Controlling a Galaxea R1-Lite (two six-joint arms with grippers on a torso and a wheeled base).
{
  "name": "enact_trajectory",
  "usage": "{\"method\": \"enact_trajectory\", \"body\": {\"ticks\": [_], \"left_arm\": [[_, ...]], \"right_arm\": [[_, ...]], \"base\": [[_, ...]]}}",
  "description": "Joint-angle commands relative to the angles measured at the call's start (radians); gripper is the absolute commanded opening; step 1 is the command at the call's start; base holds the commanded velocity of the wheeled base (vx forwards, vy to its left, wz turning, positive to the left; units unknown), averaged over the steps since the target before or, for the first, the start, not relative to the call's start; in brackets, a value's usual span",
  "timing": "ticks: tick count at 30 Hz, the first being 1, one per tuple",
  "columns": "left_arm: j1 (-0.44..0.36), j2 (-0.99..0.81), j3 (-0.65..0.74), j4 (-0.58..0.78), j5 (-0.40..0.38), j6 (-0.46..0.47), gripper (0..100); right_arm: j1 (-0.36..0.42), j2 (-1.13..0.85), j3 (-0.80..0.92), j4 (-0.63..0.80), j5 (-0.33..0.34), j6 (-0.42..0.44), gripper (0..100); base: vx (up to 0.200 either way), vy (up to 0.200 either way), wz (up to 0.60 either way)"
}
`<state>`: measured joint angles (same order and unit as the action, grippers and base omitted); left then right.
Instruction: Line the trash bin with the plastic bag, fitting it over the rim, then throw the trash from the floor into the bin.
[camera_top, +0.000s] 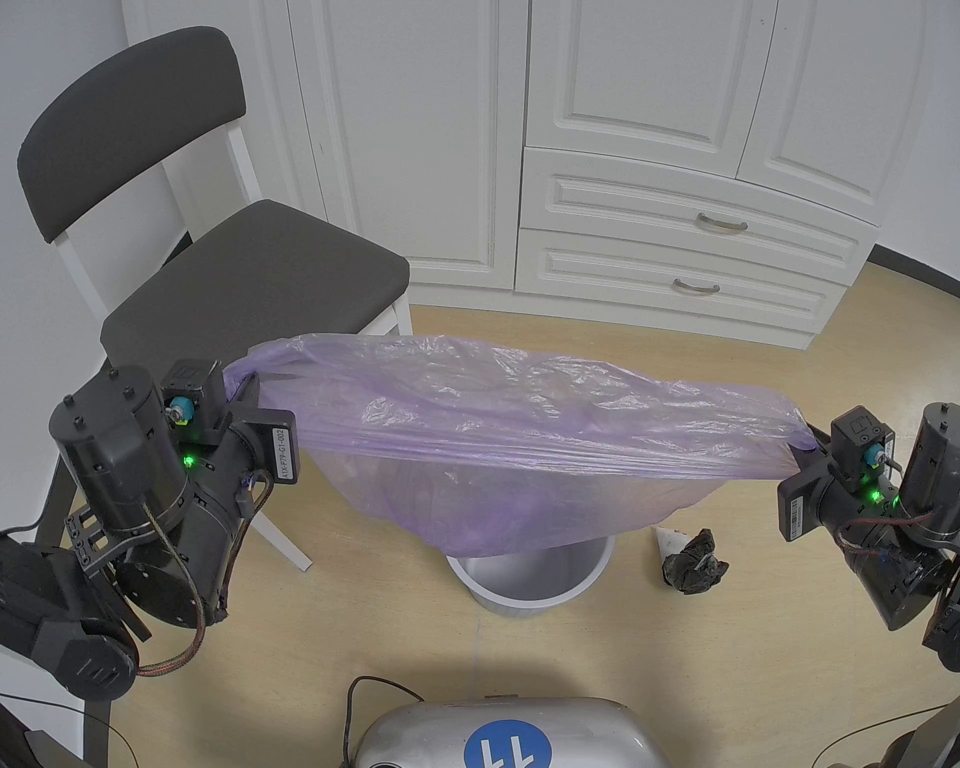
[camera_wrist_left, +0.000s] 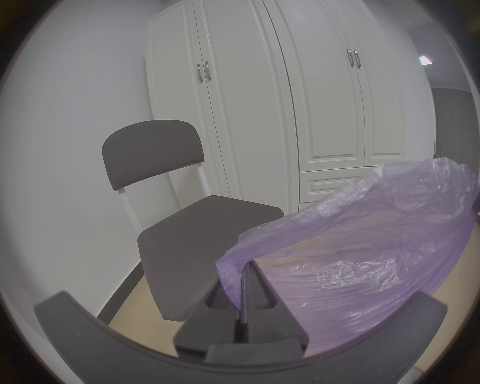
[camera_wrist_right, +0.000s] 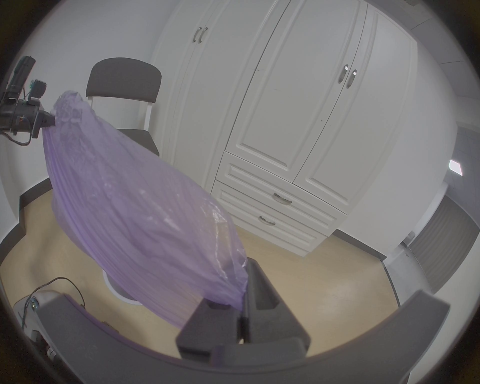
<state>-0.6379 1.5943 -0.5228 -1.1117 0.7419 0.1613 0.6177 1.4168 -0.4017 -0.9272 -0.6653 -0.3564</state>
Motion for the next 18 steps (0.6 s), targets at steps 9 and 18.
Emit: {"method": "enact_trajectory", "body": {"ticks": [9,18], "left_arm": [[-0.158,-0.097,-0.029,-0.016,0.002,-0.008,0],[-0.172,-0.152,-0.033,-0.004,0.007,-0.012,0]], "right_arm": [[0.074,0.211,0.027,-0.004,0.102,0.103,0],[0.09,0.383,-0.008,-0.004,0.414,0.272,0]], "base": [[0.0,0.0,0.0],[0.0,0.0,0.0]]}}
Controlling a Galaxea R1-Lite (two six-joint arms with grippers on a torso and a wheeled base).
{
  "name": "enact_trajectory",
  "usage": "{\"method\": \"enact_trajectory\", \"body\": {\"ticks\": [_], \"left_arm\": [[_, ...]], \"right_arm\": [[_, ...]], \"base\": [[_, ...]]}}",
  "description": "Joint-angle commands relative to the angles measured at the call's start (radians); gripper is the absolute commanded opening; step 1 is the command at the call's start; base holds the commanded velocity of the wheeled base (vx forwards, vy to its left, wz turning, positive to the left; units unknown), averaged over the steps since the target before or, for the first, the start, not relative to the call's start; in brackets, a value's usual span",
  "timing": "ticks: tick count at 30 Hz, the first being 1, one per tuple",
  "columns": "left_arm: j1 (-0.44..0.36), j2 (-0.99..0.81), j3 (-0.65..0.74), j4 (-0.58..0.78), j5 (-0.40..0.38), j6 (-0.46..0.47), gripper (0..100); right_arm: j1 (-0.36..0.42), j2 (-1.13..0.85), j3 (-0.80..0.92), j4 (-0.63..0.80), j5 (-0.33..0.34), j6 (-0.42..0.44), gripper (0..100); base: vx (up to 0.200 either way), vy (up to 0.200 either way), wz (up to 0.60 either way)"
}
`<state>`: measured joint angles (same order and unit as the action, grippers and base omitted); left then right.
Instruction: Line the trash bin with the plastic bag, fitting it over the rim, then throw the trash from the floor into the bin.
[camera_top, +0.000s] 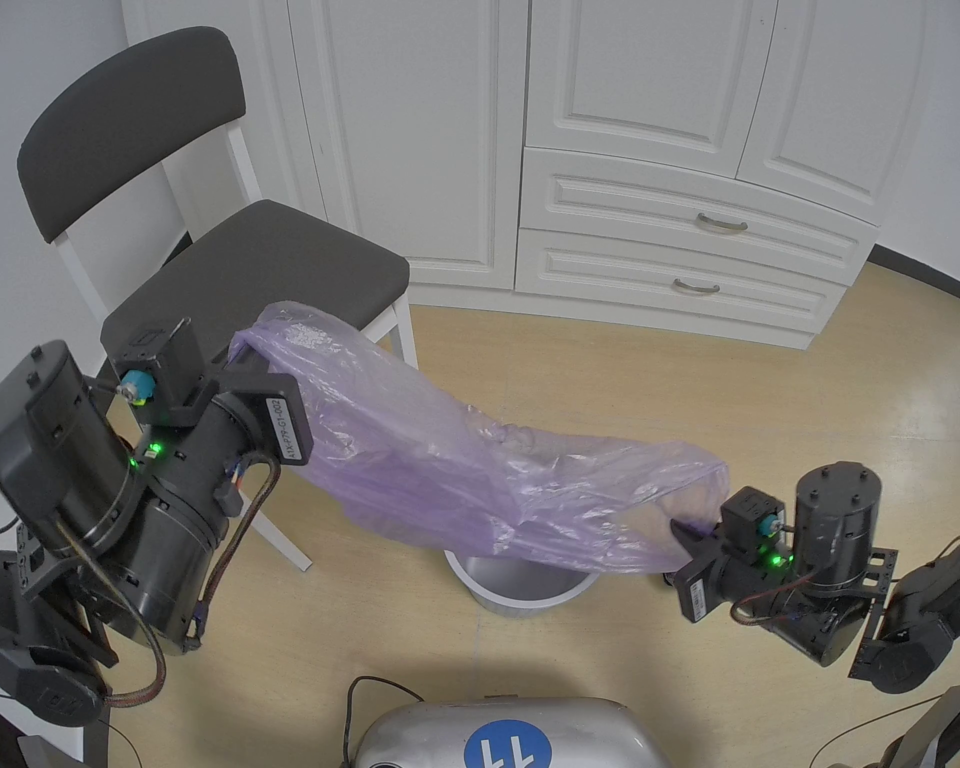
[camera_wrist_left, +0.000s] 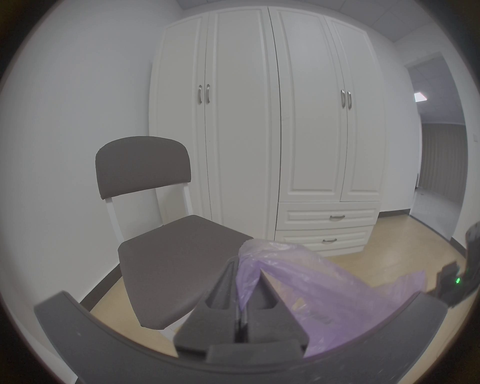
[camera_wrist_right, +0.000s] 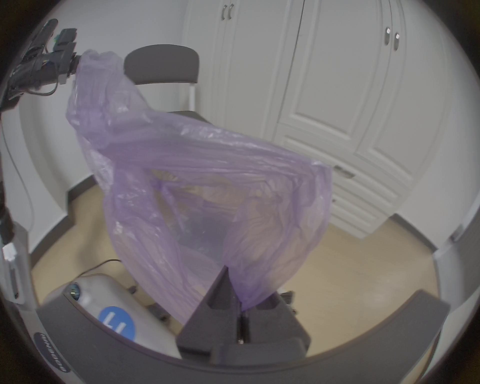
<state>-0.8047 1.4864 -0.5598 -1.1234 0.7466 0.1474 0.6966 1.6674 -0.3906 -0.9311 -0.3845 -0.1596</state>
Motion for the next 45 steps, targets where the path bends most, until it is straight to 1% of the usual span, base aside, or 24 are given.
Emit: {"method": "enact_trajectory", "body": {"ticks": [1,3,5,6,7,11,15,18,22,23,26,27,29,31,33,34,38,39,41,44,45], "left_arm": [[0.001,-0.043,0.004,0.01,0.002,0.003,0],[0.03,-0.034,0.003,0.01,0.0,0.003,0],[0.038,-0.032,0.003,0.01,0.0,0.004,0],[0.056,-0.028,-0.005,0.01,-0.001,0.004,0],[0.059,-0.024,-0.008,0.01,-0.001,0.003,0],[0.062,-0.023,-0.029,0.01,-0.001,-0.002,0],[0.062,-0.024,-0.034,0.01,-0.001,-0.003,0],[0.062,-0.023,-0.031,0.01,-0.001,-0.003,0],[0.059,-0.021,-0.029,0.01,-0.001,-0.003,0],[0.056,-0.021,-0.029,0.01,-0.001,-0.003,0],[0.055,-0.021,-0.029,0.01,-0.001,-0.003,0],[0.051,-0.024,-0.029,0.008,-0.001,-0.003,0],[0.05,-0.028,-0.031,0.008,-0.001,-0.003,0],[0.044,-0.032,-0.031,0.007,-0.001,-0.003,0],[0.03,-0.035,-0.031,0.005,-0.001,-0.003,0],[0.028,-0.035,-0.031,0.005,-0.001,-0.003,0],[-0.005,-0.043,-0.031,0.001,-0.001,-0.003,0],[-0.016,-0.046,-0.031,0.001,0.0,-0.003,0],[-0.034,-0.052,-0.032,0.001,0.007,-0.002,0],[-0.048,-0.052,-0.035,0.001,0.014,-0.002,0],[-0.05,-0.051,-0.038,0.001,0.014,-0.002,0]], "right_arm": [[0.012,0.15,-0.019,-0.002,0.164,0.089,0],[0.017,0.202,-0.024,-0.005,0.205,0.115,0],[0.02,0.219,-0.027,-0.006,0.21,0.124,0],[0.038,0.288,-0.053,-0.012,0.214,0.164,0],[0.047,0.321,-0.063,-0.018,0.214,0.186,0],[0.07,0.468,-0.105,-0.106,0.217,0.247,0],[0.089,0.595,-0.105,-0.267,0.225,0.273,0],[0.101,0.615,-0.099,-0.33,0.231,0.276,0],[0.112,0.612,-0.089,-0.354,0.243,0.284,0],[0.129,0.607,-0.073,-0.37,0.266,0.295,100],[0.139,0.609,-0.068,-0.391,0.286,0.305,100],[0.15,0.615,-0.062,-0.43,0.309,0.339,100],[0.153,0.617,-0.054,-0.457,0.332,0.362,100],[0.156,0.617,-0.042,-0.48,0.375,0.379,100],[0.164,0.618,-0.04,-0.486,0.397,0.397,100],[0.164,0.618,-0.04,-0.488,0.398,0.4,100],[0.193,0.647,-0.071,-0.519,0.403,0.473,100],[0.208,0.672,-0.089,-0.537,0.394,0.499,100],[0.222,0.703,-0.103,-0.575,0.391,0.523,100],[0.23,0.709,-0.088,-0.603,0.391,0.523,100],[0.251,0.704,-0.068,-0.612,0.392,0.523,100]], "base": [[0.0,0.0,0.0],[0.0,0.0,0.0],[0.0,0.0,0.0],[0.0,0.0,0.0],[0.0,0.0,0.0],[0.0,0.0,0.0],[0.0,0.0,0.0],[0.0,0.0,0.0],[0.0,0.0,0.0],[0.0,0.0,0.0],[0.0,0.0,0.0],[0.0,0.0,0.0],[0.0,0.0,0.0],[0.0,0.0,0.0],[0.0,0.0,0.0],[0.0,0.0,0.0],[0.0,0.0,0.0],[0.0,0.0,0.0],[0.0,0.0,0.0],[0.0,0.0,0.0],[0.0,0.0,0.0]]}}
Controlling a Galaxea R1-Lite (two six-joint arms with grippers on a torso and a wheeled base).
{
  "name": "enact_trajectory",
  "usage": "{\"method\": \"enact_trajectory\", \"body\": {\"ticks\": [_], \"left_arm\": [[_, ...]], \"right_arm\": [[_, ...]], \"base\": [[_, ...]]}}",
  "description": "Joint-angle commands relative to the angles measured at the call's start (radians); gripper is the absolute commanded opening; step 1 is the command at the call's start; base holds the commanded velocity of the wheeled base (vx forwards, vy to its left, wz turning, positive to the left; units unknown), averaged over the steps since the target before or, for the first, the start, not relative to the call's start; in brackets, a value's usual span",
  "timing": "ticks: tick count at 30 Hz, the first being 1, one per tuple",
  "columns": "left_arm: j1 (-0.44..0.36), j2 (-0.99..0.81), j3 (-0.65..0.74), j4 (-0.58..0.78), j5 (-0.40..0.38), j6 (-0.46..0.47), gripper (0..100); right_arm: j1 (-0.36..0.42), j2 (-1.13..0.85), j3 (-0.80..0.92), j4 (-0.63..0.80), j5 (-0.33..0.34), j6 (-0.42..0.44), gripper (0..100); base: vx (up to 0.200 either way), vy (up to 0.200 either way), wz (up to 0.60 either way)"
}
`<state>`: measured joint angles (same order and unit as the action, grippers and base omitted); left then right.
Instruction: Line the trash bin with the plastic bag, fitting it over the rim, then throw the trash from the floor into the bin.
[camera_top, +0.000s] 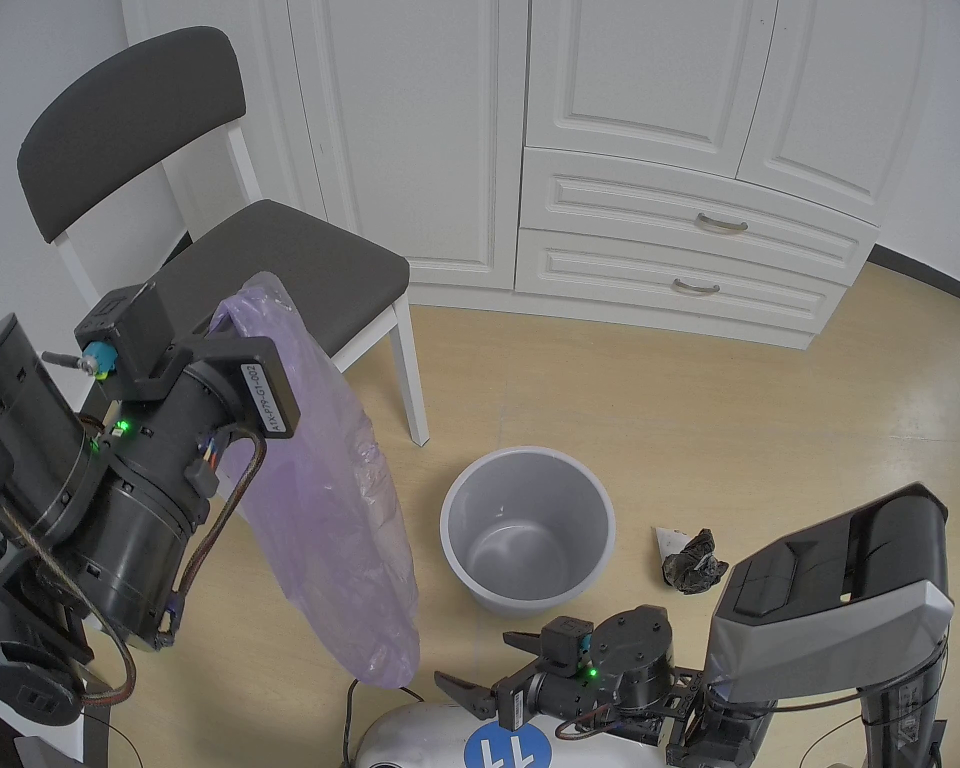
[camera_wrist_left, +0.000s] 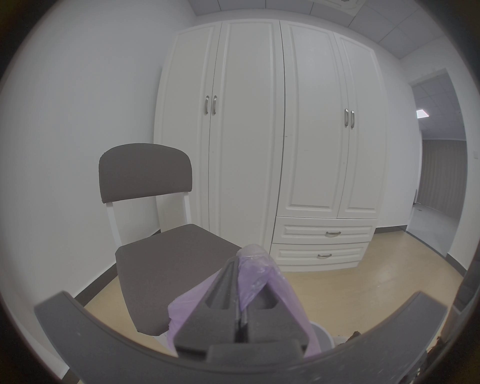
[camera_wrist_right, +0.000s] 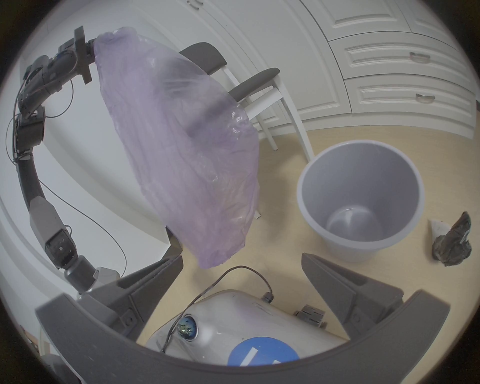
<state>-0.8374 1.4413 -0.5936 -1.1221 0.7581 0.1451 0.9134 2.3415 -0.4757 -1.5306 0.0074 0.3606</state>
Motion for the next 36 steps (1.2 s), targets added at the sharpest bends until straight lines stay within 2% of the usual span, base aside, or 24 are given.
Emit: {"method": "enact_trajectory", "body": {"ticks": [1,4,14,20,21,24,26,27,28,32,36], "left_arm": [[-0.017,-0.005,-0.006,-0.001,0.003,0.001,0],[-0.017,0.005,-0.02,-0.002,0.004,-0.001,0],[-0.017,0.013,-0.037,-0.002,0.004,-0.002,0],[-0.017,0.016,-0.043,-0.002,0.024,-0.002,0],[-0.017,0.016,-0.043,-0.002,0.024,-0.002,0],[-0.017,0.014,-0.043,-0.002,0.026,-0.002,0],[-0.019,0.014,-0.043,-0.002,0.026,-0.002,0],[-0.019,0.014,-0.043,-0.002,0.026,-0.002,0],[-0.019,0.014,-0.041,-0.002,0.026,-0.001,0],[-0.019,0.014,-0.041,-0.002,0.026,-0.002,0],[-0.019,0.008,-0.041,-0.002,0.032,-0.001,0]], "right_arm": [[0.044,0.027,0.023,-0.013,0.0,0.001,100],[0.105,0.025,0.04,-0.014,-0.003,0.003,100],[0.19,0.038,0.032,-0.009,-0.012,0.009,100],[0.228,0.131,-0.139,0.014,-0.193,0.008,100],[0.226,0.133,-0.149,0.017,-0.199,0.008,100],[0.196,0.125,-0.238,0.106,-0.277,0.034,100],[0.188,0.122,-0.254,0.118,-0.294,0.047,100],[0.17,0.108,-0.3,0.159,-0.348,0.061,100],[0.157,0.105,-0.327,0.188,-0.374,0.064,100],[0.125,0.11,-0.409,0.271,-0.449,0.073,100],[0.087,0.11,-0.442,0.303,-0.481,0.075,100]], "base": [[0.0,0.0,0.0],[0.0,0.0,0.0],[0.0,0.0,0.0],[0.0,0.0,0.0],[0.0,0.0,0.0],[0.0,0.0,0.0],[0.0,0.0,0.0],[0.0,0.0,0.0],[0.0,0.0,0.0],[0.0,0.0,0.0],[0.0,0.0,0.0]]}}
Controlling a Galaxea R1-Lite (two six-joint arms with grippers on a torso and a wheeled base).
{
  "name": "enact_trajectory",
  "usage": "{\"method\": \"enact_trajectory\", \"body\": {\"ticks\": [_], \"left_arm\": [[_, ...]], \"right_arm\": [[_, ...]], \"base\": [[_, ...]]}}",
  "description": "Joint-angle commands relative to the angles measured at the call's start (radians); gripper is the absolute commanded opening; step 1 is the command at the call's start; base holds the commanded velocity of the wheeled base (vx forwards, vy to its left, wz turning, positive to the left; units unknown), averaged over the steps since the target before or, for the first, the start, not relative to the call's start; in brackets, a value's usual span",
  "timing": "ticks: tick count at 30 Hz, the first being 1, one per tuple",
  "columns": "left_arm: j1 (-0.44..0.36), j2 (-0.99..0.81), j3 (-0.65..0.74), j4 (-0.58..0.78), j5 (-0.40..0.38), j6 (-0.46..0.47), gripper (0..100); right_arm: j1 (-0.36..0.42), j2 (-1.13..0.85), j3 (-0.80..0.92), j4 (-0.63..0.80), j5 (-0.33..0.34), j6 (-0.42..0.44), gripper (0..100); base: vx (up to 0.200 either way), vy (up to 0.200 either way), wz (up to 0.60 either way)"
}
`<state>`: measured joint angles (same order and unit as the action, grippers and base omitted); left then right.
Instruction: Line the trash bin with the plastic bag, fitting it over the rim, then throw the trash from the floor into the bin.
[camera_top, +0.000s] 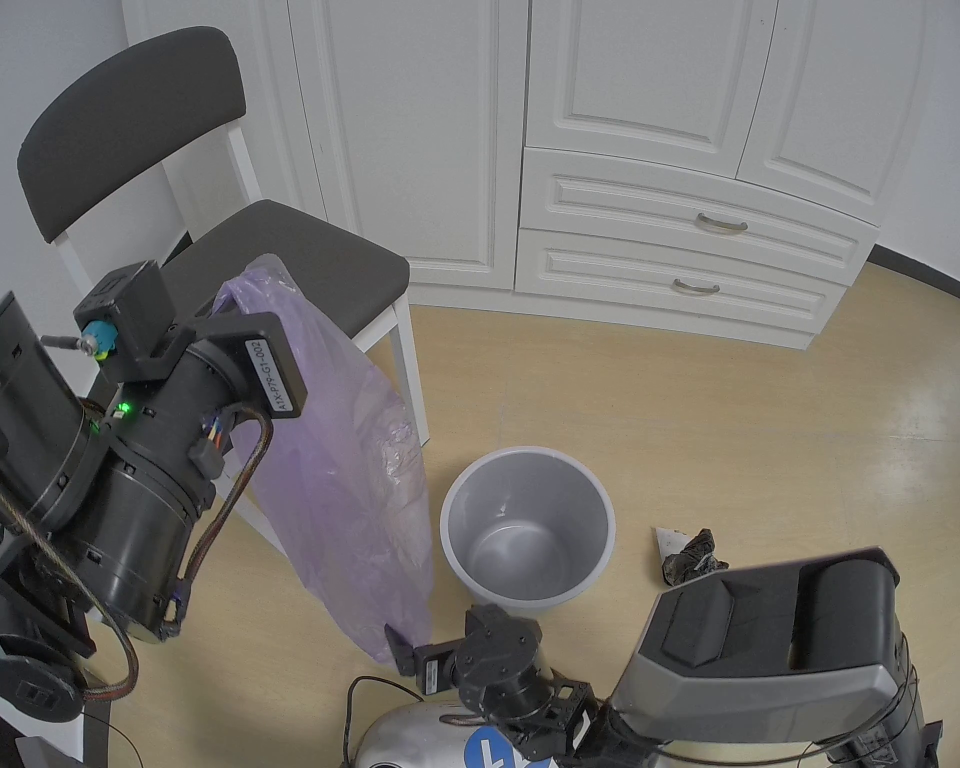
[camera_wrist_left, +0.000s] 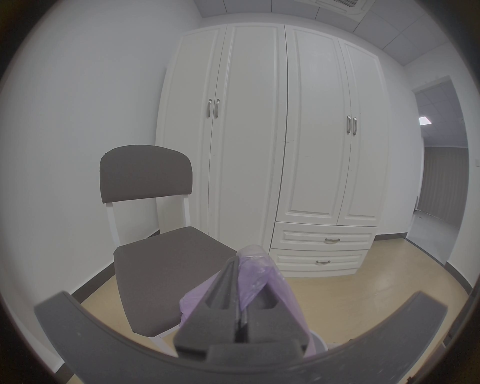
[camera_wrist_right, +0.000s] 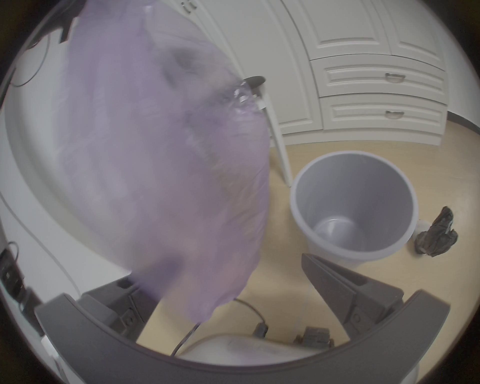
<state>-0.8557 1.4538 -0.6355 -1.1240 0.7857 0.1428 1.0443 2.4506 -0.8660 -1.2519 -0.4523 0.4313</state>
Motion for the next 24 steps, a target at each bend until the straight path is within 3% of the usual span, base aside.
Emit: {"method": "enact_trajectory", "body": {"ticks": [1,8,24], "left_arm": [[0.0,-0.01,-0.001,0.0,0.006,0.001,0],[0.0,-0.015,-0.003,-0.002,0.012,0.003,0],[-0.003,-0.039,-0.018,0.0,0.012,0.003,0]], "right_arm": [[-0.064,-0.007,-0.054,0.032,-0.023,0.004,100],[-0.147,-0.03,-0.068,0.035,-0.023,0.003,100],[-0.176,0.041,-0.107,0.039,-0.012,0.012,100]], "base": [[0.0,0.0,0.0],[0.0,0.0,0.0],[0.0,0.0,0.0]]}}
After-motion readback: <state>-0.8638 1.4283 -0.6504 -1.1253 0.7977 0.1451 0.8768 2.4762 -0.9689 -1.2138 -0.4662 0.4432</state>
